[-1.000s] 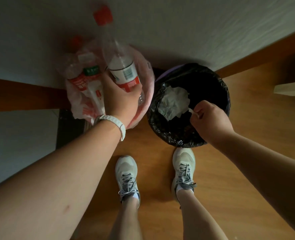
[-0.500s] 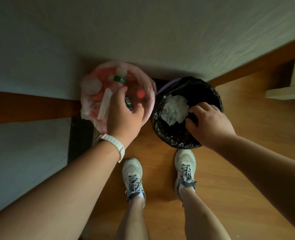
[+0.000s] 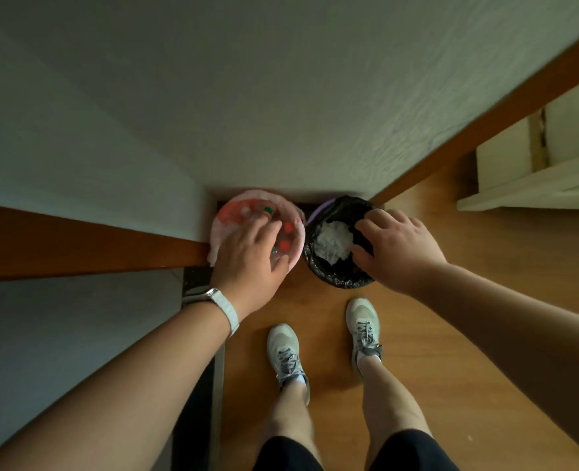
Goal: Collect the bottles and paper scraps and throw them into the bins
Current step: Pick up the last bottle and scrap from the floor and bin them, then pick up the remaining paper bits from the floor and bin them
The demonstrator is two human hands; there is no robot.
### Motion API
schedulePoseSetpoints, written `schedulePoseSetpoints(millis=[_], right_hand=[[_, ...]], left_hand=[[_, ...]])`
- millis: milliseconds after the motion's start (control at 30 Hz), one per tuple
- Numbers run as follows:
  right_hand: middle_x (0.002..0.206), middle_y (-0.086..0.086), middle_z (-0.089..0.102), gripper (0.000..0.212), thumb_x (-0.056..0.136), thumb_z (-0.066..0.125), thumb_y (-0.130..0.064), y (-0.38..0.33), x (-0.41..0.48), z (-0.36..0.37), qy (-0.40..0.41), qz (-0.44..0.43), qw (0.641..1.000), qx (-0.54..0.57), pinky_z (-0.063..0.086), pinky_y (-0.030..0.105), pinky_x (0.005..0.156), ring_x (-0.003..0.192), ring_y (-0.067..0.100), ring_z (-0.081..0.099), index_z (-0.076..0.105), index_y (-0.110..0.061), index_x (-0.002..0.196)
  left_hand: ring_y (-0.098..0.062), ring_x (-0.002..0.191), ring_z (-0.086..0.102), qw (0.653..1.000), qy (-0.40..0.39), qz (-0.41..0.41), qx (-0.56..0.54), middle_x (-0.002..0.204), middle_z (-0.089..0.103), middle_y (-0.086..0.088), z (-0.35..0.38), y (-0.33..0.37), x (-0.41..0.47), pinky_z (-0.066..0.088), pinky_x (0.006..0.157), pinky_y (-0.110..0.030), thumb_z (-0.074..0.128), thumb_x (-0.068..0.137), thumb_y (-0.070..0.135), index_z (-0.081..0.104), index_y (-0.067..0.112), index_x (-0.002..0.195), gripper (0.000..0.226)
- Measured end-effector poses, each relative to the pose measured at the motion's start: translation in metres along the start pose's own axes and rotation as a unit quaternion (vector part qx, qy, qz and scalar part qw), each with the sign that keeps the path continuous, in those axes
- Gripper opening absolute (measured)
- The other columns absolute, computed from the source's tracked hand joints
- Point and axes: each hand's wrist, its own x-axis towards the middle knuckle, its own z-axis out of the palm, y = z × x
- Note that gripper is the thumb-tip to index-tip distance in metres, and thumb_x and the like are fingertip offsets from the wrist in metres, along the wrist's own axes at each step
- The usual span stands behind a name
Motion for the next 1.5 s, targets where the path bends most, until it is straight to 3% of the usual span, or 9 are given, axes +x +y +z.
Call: schedulePoseSetpoints(millis=[167,367,567,767,967,1100,1200,1367,1500], right_hand=[[0.132,-0.003,0.052,0.048,0.092,0.043,-0.053,-0.029,-0.060,-0.061,0.013,0.022,0.999,-0.028,0.038,0.039,0.099,0.123,0.023,0.045,0.052,-0.027,0.131],[0.133,-0.001,0.052,0.048,0.092,0.041,-0.053,-0.053,-0.133,-0.126,0.037,0.051,0.997,-0.037,0.037,0.039,0.101,0.124,0.023,0.045,0.052,-0.025,0.129],[0.140,-0.001,0.047,0.052,0.094,0.037,-0.057,-0.050,-0.203,-0.175,0.076,0.095,0.992,-0.030,0.033,0.040,0.109,0.132,0.023,0.039,0.047,-0.026,0.135],[0.143,-0.002,0.045,0.056,0.092,0.036,-0.060,-0.023,-0.276,-0.208,0.130,0.159,0.978,-0.031,0.032,0.040,0.110,0.135,0.022,0.037,0.045,-0.027,0.136],[0.149,-0.002,0.038,0.064,0.088,0.025,-0.062,0.020,-0.349,-0.217,0.170,0.237,0.956,-0.011,0.026,0.039,0.113,0.139,0.022,0.031,0.039,-0.030,0.141],[0.150,0.001,0.038,0.062,0.091,0.034,-0.060,0.061,-0.400,-0.216,0.197,0.275,0.941,-0.004,0.024,0.040,0.113,0.140,0.023,0.030,0.038,-0.027,0.144],[0.148,0.002,0.041,0.065,0.088,0.028,-0.061,0.092,-0.443,-0.213,0.218,0.303,0.928,0.000,0.027,0.040,0.112,0.139,0.024,0.033,0.042,-0.026,0.142],[0.148,0.002,0.042,0.060,0.092,0.041,-0.056,0.148,-0.517,-0.200,0.243,0.334,0.911,0.010,0.028,0.039,0.111,0.138,0.024,0.035,0.043,-0.025,0.143],[0.141,0.005,0.050,0.063,0.088,0.033,-0.059,0.192,-0.573,-0.185,0.260,0.364,0.894,0.027,0.036,0.042,0.105,0.131,0.027,0.044,0.052,-0.023,0.136]], left_hand=[[-0.031,0.113,0.055,0.997,0.037,0.058,0.018,0.121,0.062,-0.012,-0.070,0.032,-0.036,0.045,0.096,-0.044,0.049,0.086,0.041,0.063,0.012,0.118,0.046],[-0.026,0.107,0.056,0.991,0.080,0.105,0.031,0.115,0.063,-0.005,-0.136,0.060,-0.066,0.042,0.094,-0.040,0.058,0.086,0.036,0.063,0.016,0.111,0.033],[-0.031,0.132,0.046,0.974,0.026,0.201,0.099,0.141,0.052,-0.011,-0.180,0.110,-0.077,0.036,0.108,-0.048,0.056,0.089,0.044,0.053,0.019,0.135,0.052],[-0.032,0.132,0.046,0.949,0.032,0.298,0.103,0.142,0.052,-0.012,-0.210,0.197,-0.075,0.035,0.108,-0.051,0.048,0.089,0.048,0.053,0.019,0.136,0.055],[-0.029,0.134,0.043,0.928,0.040,0.364,0.077,0.143,0.050,-0.009,-0.212,0.288,-0.084,0.033,0.111,-0.051,0.050,0.091,0.048,0.050,0.020,0.137,0.054],[-0.027,0.135,0.040,0.919,0.037,0.388,0.067,0.145,0.048,-0.007,-0.196,0.354,-0.101,0.031,0.112,-0.051,0.049,0.092,0.050,0.048,0.022,0.139,0.055],[-0.026,0.135,0.040,0.911,0.030,0.405,0.072,0.144,0.048,-0.007,-0.181,0.402,-0.116,0.031,0.112,-0.053,0.047,0.090,0.051,0.049,0.023,0.138,0.056],[-0.027,0.136,0.040,0.882,0.039,0.454,0.116,0.144,0.048,-0.007,-0.162,0.490,-0.143,0.025,0.113,-0.055,0.059,0.090,0.045,0.049,0.024,0.138,0.053],[-0.027,0.135,0.041,0.872,0.042,0.474,0.113,0.142,0.049,-0.006,-0.142,0.561,-0.162,0.025,0.113,-0.055,0.056,0.090,0.046,0.049,0.023,0.139,0.054]])
